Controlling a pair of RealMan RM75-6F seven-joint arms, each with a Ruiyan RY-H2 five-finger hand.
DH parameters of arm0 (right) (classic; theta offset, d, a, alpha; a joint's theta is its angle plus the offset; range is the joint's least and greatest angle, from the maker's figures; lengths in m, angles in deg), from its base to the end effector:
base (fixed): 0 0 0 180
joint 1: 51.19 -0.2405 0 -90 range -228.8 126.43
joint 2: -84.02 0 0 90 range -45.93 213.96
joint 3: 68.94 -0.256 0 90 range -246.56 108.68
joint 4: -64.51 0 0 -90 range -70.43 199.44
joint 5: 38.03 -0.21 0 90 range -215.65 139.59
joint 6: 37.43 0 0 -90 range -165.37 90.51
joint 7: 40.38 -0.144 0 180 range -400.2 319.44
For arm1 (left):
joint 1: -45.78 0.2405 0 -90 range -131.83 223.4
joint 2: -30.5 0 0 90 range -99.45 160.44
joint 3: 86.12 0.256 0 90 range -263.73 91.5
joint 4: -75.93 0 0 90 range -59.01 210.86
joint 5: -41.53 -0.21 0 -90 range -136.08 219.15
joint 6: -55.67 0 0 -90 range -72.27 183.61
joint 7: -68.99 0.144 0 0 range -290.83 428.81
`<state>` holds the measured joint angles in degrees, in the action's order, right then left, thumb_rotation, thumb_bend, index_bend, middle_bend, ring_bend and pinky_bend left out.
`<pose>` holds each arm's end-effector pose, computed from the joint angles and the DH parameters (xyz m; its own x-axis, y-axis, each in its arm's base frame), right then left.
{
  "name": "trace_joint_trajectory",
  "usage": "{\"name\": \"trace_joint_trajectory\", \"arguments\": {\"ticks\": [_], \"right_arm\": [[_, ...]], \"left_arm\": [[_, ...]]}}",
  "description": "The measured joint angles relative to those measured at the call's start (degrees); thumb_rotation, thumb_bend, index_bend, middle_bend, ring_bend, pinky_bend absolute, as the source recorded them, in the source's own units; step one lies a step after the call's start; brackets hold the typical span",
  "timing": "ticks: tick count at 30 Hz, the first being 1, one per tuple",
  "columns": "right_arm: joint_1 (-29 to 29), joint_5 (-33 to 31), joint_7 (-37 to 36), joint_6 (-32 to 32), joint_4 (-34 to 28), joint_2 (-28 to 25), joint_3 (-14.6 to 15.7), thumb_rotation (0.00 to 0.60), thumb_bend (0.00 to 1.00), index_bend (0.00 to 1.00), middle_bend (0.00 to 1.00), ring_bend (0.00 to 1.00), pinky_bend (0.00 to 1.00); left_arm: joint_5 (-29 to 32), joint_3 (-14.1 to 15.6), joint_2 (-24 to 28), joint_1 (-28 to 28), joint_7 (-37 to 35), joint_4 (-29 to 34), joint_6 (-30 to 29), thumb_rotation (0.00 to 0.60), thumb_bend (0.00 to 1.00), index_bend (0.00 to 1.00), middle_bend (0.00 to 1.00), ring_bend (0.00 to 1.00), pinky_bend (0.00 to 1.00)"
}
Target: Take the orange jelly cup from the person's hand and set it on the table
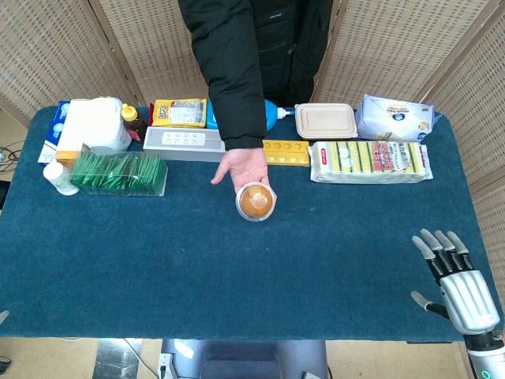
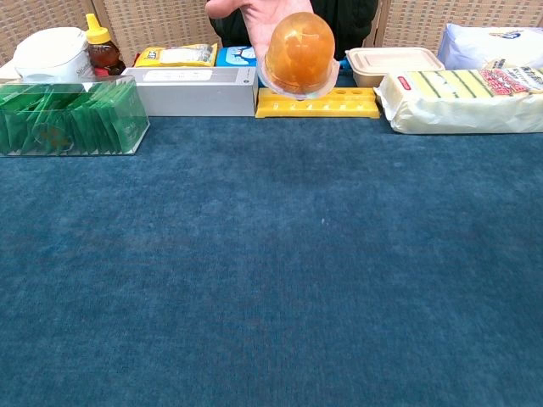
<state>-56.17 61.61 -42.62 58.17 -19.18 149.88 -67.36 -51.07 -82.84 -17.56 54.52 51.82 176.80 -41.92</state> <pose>-0.3008 -0.1625 0.1606 0.4504 0.1016 0.8870 -0.8521 -0.2478 0.4611 -0.3053 0.0863 0.2388 0.2414 -0.0261 0.9701 0.9668 0.0925 -0.2381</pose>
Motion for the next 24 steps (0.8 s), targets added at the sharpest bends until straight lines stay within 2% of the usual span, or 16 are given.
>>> {"name": "trace_joint_trajectory", "arguments": {"ticks": [7,13,19,24], "right_arm": [[-0.17,-0.26,-2.06,-0.29,0.27,0.09,-0.49,0.6,0.0,0.0,0.0,0.0,0.02],[-1.55,1.11,-4.9,0.73,-1.7,-0.41,-2.01,0.6,0.02,0.0,0.03,0.03,0.12],[-5.84,2.59,-3.79,-1.06,-11.11,-3.7,-5.37,0.6,0.05,0.0,0.08,0.09,0.24],[-11.86,0.86,0.16,-8.81,-20.41,-5.45,-9.3,0.6,0.09,0.01,0.09,0.11,0.28]], "left_arm": [[-0.46,0.2,0.01,0.35,-0.93,-0.73,-0.69,0.6,0.07,0.0,0.0,0.0,0.07],[-0.17,0.05,0.08,0.06,-0.77,-0.59,-0.18,0.6,0.07,0.0,0.0,0.0,0.07],[-0.17,-0.05,0.11,-0.63,0.94,0.49,0.95,0.6,0.07,0.0,0.0,0.0,0.07],[0.4,-0.12,0.28,-0.94,1.09,0.81,1.62,0.6,0.07,0.0,0.0,0.0,0.07]]}}
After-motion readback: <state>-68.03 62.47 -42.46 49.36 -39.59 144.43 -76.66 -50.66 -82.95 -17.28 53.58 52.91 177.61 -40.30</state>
